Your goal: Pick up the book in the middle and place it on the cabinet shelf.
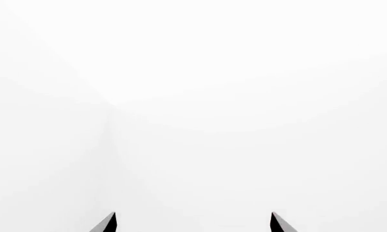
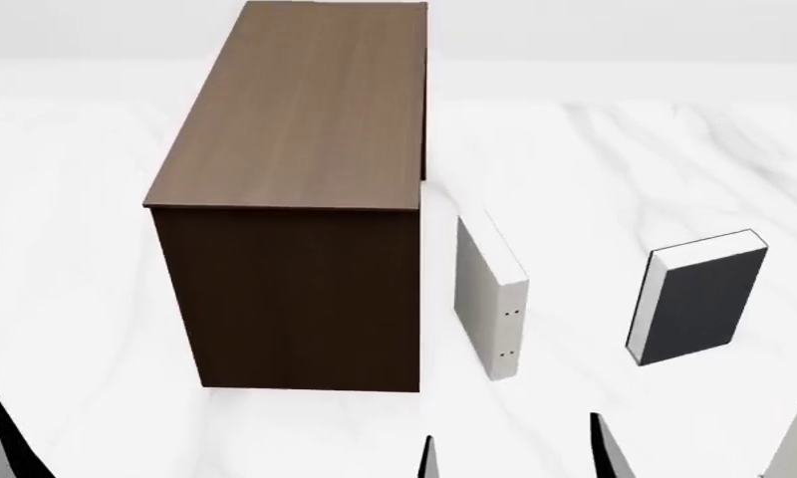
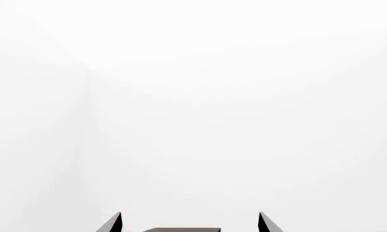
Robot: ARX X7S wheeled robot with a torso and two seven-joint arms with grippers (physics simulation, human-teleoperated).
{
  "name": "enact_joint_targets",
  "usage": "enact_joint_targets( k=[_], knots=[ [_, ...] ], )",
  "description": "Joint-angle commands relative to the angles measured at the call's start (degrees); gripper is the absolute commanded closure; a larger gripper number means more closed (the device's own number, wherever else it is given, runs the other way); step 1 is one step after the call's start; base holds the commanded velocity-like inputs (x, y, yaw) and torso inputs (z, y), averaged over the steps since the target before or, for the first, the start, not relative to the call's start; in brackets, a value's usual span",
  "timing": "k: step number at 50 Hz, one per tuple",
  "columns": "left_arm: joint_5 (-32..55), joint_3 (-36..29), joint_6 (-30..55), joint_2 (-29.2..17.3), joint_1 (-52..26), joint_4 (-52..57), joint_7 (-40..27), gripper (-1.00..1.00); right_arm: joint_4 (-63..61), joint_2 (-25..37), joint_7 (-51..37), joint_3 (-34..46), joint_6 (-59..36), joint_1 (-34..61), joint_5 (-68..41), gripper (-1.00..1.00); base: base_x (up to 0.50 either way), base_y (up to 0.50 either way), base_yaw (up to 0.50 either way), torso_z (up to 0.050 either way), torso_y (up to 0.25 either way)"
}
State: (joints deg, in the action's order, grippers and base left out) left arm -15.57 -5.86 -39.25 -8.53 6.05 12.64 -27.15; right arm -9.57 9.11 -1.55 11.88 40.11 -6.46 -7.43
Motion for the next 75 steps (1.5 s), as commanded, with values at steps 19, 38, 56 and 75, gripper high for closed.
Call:
enact_joint_targets(
  k=[19,38,56,75],
  knots=[
    [-0.33,-0.25,-0.06,-0.55,0.24,0.48,-0.27,-1.00,0.75,0.29,0.05,0.42,0.45,0.11,0.62,-1.00,0.50,0.00,0.00,0.000,0.001],
    [-0.04,-1.48,0.16,-1.46,0.24,-0.04,-0.93,-1.00,-5.48,-3.25,-16.49,-8.79,-26.96,13.85,2.32,-1.00,0.04,0.00,0.00,0.000,0.001],
    [0.55,-2.70,1.08,-2.20,0.06,-0.59,-1.15,-1.00,0.28,-4.51,-28.38,-12.99,-46.78,30.20,6.98,-1.00,0.00,0.00,0.00,0.000,0.000],
    [1.50,-3.59,2.80,-2.86,-0.19,-0.19,-1.20,-1.00,5.01,-6.76,-38.70,-19.21,-74.52,47.34,-0.34,-1.00,0.00,0.00,0.00,0.000,0.000]
  ],
)
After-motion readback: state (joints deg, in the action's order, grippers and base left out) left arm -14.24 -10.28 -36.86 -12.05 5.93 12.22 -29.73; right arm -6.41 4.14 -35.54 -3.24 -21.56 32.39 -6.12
